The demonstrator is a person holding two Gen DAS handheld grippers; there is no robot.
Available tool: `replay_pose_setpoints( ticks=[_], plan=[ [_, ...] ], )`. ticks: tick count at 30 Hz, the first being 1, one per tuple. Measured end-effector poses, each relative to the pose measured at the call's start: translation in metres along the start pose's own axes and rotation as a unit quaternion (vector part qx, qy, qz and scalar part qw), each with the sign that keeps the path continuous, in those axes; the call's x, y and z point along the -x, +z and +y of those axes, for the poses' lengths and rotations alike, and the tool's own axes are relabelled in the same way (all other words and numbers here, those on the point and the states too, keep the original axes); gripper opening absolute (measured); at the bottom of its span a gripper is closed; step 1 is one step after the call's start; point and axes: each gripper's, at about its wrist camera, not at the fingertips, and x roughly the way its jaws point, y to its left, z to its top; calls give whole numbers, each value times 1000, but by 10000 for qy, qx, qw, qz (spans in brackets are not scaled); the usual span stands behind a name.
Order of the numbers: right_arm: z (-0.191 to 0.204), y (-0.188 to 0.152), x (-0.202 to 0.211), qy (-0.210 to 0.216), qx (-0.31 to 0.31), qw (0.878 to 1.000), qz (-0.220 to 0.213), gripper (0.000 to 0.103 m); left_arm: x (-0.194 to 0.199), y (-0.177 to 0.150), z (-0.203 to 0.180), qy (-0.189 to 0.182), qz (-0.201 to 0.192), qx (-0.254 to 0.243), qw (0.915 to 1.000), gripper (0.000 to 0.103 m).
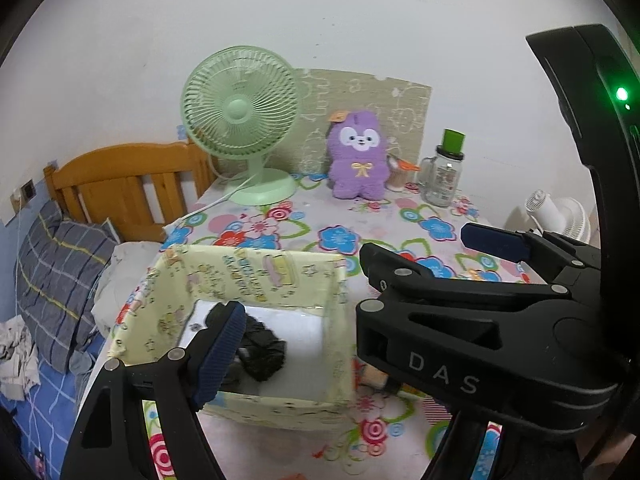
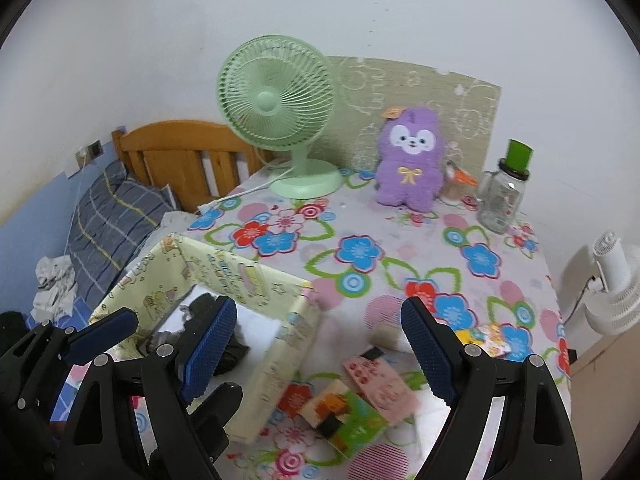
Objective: Organize soft objects
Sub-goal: 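Move both tools back toward the white cloth bag on the table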
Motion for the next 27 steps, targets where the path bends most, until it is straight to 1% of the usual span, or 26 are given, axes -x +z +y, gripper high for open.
replay_pose_setpoints(
  ticks=[7, 16, 22, 27],
  plan=[
    [-37, -14, 20, -189, -304, 9993, -67, 86, 2, -3, -35, -175, 15, -205, 9996, 85],
    [-82, -35, 37, -468, -565, 9973, -52, 86, -6, -10, -80, -380, 155, -454, 9981, 86],
    [-103, -48, 40, -585, -704, 9958, 25, 86, -14, -18, -102, -481, 280, -582, 9967, 86],
    [-113, -58, 34, -662, -740, 9950, 140, 87, -26, -24, -111, -553, 439, -601, 9957, 86]
  ],
)
